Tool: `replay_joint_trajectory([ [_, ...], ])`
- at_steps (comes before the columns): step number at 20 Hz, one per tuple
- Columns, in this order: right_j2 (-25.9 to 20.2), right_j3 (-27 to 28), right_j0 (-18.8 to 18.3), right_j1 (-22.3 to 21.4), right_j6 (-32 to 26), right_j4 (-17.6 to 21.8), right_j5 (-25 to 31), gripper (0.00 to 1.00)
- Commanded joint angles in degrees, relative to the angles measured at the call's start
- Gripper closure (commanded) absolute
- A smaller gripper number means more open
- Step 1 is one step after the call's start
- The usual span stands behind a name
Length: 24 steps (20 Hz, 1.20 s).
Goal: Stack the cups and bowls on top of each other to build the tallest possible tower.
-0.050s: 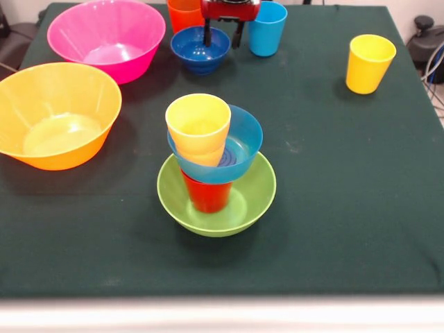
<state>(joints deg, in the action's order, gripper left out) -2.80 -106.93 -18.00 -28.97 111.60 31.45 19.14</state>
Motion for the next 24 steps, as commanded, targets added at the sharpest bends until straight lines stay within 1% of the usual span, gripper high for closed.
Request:
replay_joint_trajectory([
  [1,0.8,4.6,2.6,2.0,5.6,2.2,-6.0,1.00],
  [7,2.4,4.7,3.9,1.8,6.0,1.5,-6.6,1.00],
  [15,2.0,6.1,3.9,1.7,4.7,0.3,-6.2,1.00],
  [16,2.0,5.7,4.2,0.6,4.5,0.2,-5.8,1.00],
  [18,1.1,4.8,3.8,-2.4,3.4,-0.6,-3.3,1.00],
  [20,-0.9,2.6,2.2,-6.2,1.4,-1.8,-0.7,1.00],
  [24,-4.8,1.0,-0.1,-11.9,-2.3,-4.6,5.7,1.00],
])
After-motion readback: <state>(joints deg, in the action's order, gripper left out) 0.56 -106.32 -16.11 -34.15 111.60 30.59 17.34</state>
